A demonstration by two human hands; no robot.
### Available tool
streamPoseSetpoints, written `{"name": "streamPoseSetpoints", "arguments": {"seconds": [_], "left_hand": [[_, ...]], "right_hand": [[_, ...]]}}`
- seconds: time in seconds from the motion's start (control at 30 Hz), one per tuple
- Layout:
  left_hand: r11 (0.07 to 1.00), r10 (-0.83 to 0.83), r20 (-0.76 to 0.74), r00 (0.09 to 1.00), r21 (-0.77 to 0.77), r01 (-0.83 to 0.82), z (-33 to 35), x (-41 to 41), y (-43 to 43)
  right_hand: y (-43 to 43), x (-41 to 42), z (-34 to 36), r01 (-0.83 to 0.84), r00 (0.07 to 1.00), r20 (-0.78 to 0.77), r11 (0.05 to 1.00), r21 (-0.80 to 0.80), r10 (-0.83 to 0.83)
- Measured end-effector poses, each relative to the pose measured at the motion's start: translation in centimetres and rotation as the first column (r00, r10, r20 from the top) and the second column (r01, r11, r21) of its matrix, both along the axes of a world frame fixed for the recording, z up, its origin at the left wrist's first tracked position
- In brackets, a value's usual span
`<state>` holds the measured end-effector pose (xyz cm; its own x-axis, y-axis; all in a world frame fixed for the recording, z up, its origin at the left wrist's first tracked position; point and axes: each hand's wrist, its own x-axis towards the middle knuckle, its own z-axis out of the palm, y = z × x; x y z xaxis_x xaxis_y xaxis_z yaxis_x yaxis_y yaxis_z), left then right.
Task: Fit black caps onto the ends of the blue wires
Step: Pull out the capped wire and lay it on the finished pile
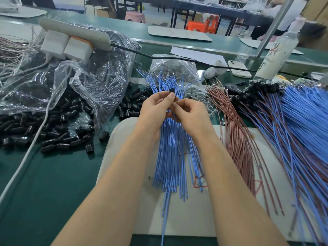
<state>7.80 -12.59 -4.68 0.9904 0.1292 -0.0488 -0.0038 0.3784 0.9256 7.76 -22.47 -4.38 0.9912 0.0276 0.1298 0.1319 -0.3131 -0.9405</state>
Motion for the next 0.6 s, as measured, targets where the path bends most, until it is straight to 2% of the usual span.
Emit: {"name": "streamPoseSetpoints", "arguments": {"seconds": [0.37,0.43,0.5,0.57,0.6], "left_hand": [[0.998,0.047,-0.031,0.998,-0.032,-0.048,0.0,0.0,0.2],[0.998,0.060,-0.038,0.997,-0.030,-0.062,0.2,0.0,0.3],[0.992,0.104,-0.086,0.991,-0.056,-0.109,0.6,0.0,0.8],[0.971,0.144,-0.163,0.976,-0.168,-0.171,0.9,0.2,1.6],[0.953,0.148,-0.192,0.970,-0.235,-0.192,1.0,0.3,1.9]], "right_hand": [[0.3,-0.6,0.4,-0.087,0.996,-0.015,0.995,-0.040,0.086],[0.1,-0.7,0.5,-0.077,0.997,-0.006,0.993,-0.088,0.076],[-0.8,-0.5,0.7,0.043,0.997,0.066,0.965,-0.257,-0.027],[-2.7,-0.1,1.0,0.254,0.967,0.145,0.868,-0.428,-0.211],[-3.9,0.1,1.0,0.324,0.945,0.132,0.810,-0.488,-0.298]]}}
